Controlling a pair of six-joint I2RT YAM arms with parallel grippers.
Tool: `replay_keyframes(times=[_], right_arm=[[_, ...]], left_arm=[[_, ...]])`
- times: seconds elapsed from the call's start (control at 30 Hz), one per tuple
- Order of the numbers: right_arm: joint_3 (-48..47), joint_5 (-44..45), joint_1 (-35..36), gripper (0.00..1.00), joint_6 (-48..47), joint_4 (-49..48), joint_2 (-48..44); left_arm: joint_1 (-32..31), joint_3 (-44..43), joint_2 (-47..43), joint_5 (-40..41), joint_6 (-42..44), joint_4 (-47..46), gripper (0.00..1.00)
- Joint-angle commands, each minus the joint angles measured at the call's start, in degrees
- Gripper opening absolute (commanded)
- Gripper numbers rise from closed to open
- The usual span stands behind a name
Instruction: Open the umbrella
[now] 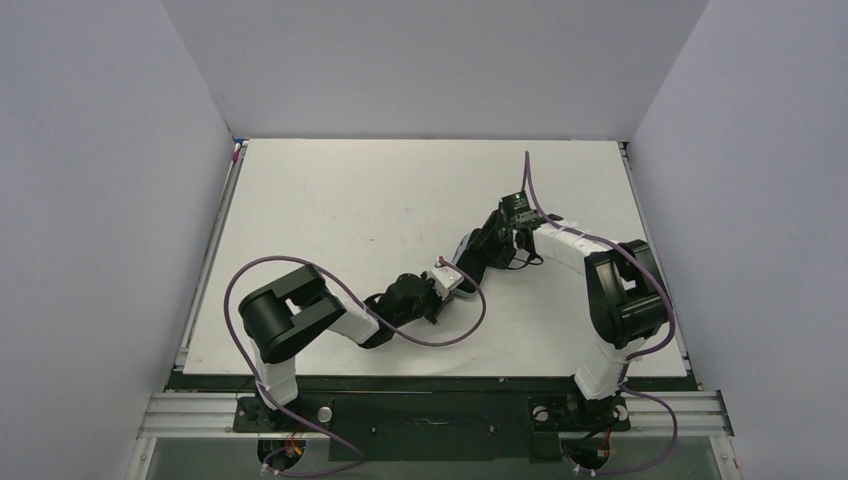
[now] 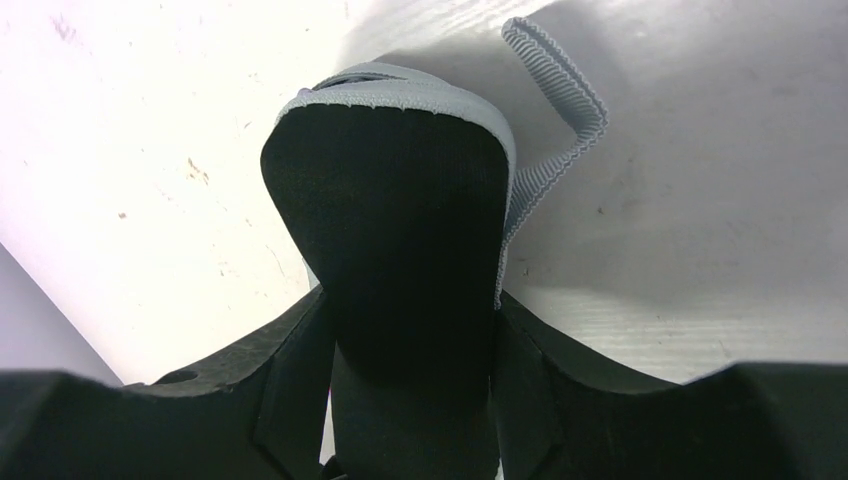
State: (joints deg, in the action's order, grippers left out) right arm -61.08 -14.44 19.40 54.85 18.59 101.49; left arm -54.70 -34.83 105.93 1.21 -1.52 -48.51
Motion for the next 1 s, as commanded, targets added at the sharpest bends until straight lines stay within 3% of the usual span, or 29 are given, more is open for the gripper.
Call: replay_keyframes(times=[0.0, 0.03, 0.07, 0.1, 0.13, 0.2, 0.27, 0.37, 0.43, 0.53, 0.67, 0.8, 0.97], right_arm=[[3.9, 6.3, -0.4, 0.00, 8.0, 2.8, -1.3], [4.1, 5.5, -0.6, 0.05, 7.4, 2.1, -1.5], [3.8, 4.0, -1.1, 0.25, 6.4, 1.8, -1.9], [2.8, 3.1, -1.5, 0.38, 2.6, 2.0, -2.6], [2.1, 1.9, -2.4, 0.60, 0.5, 3.9, -3.0], [-0.2, -1.5, -3.8, 0.79, -7.7, 7.4, -3.8], [-3.1, -2.8, -4.9, 0.82, -20.1, 12.6, -4.5], [-6.8, -5.3, -6.2, 0.84, -30.6, 18.3, -5.7], [-10.1, -12.9, -6.8, 0.80, -41.5, 24.0, -5.3], [-16.9, -18.1, -7.0, 0.78, -64.6, 36.0, -5.3], [-23.8, -20.3, -6.7, 0.78, -87.8, 42.7, -4.2], [-34.3, -14.5, -4.0, 0.76, -99.3, 49.4, 6.1], [-50.0, -18.3, -6.2, 0.80, -100.2, 63.0, 17.7]], left_arm=[[0.3, 0.1, -0.7, -0.1, 0.9, -2.3, 0.00], [0.1, 0.0, -1.0, -0.4, 1.1, -2.2, 0.00], [1.0, -0.5, -1.0, -1.0, 1.2, -1.8, 0.00], [1.7, -0.6, -1.1, -1.1, 1.0, -1.0, 0.00], [3.4, -0.5, -1.1, -2.7, 0.8, -0.6, 0.00], [6.0, -0.1, -1.1, -3.9, 1.1, -0.5, 0.00], [8.7, -0.1, -0.8, -5.2, 2.6, -0.1, 0.00], [11.2, -1.2, -0.5, -8.4, 5.0, 0.4, 0.00], [12.2, -1.8, -0.1, -12.2, 7.3, 0.4, 0.00], [13.2, -2.6, 0.8, -15.9, 10.4, 0.4, 0.00], [14.6, -3.4, 2.1, -19.7, 12.5, 0.0, 0.00], [15.3, -4.5, 3.0, -21.5, 14.7, 1.5, 0.00], [16.5, -6.4, 3.3, -22.1, 13.5, 4.8, 0.00]])
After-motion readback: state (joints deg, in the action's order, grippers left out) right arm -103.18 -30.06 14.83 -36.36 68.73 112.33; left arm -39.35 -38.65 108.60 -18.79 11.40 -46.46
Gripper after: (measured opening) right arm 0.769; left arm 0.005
